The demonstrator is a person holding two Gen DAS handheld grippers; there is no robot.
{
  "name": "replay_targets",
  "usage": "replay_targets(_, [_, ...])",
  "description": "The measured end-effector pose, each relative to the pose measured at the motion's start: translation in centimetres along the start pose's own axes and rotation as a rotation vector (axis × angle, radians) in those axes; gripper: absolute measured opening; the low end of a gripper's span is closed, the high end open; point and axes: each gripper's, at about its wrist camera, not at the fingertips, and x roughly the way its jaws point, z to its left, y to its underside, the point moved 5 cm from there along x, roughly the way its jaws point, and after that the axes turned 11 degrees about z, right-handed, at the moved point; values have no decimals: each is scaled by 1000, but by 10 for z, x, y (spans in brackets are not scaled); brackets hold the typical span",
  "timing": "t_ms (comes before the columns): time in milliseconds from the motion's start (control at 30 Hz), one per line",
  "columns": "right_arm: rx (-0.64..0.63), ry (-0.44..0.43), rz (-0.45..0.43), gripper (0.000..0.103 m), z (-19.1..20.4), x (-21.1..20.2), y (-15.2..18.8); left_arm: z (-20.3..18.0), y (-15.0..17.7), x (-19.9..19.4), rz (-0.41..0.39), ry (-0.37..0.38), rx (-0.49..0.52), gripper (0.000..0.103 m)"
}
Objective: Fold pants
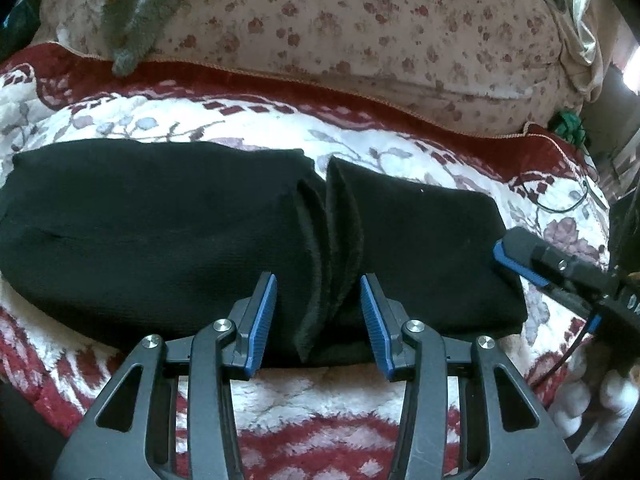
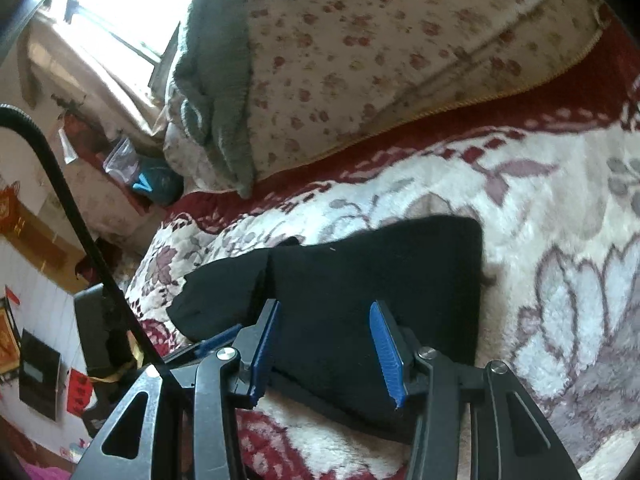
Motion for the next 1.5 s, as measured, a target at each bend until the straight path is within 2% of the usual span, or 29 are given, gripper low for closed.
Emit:
replay_targets(133, [-47,-26,9,45,22,7,-9,15,-1,-16,-30,-10,-21,43])
replay_targets(200, [-71,-43,19,50,37,15,-15,29,-1,-24,-42,-23,-40,43])
replay_targets(300, [-101,-60,48,51,59,34,-24,57,-1,-39,-61,-26,-101,43])
replay_targets(533, [-229,-99,146,52,117,95,-38,146,13,-66,-103,-50,-321,43])
replay_targets(567, [-253,-102,160,52,126,105,-39,158,15,-68,-106,-53,-351,44])
replay_targets(633, [-294,-100,187,52,141,125,-42,178,21,-70,-114,-45,-412,55])
replay_targets(767, [-378,-83,260,52,172,169,-46,212,30,-73,-129,-17,-527,56])
replay_targets(967, [-518,-30,316,53,211,218,-50,237,36,-65,-131,20,-618,56])
replay_targets(1067, [-582,-4,338,59,229,239,-54,244,39,-61,-138,38,-647,56])
replay_targets(1267, [-746,33,400,63,267,282,-56,253,32,-55,-158,74,-670,56])
replay_targets(1500, [-869,103,515,63,279,337,-53,259,30,-47,-193,119,-673,67])
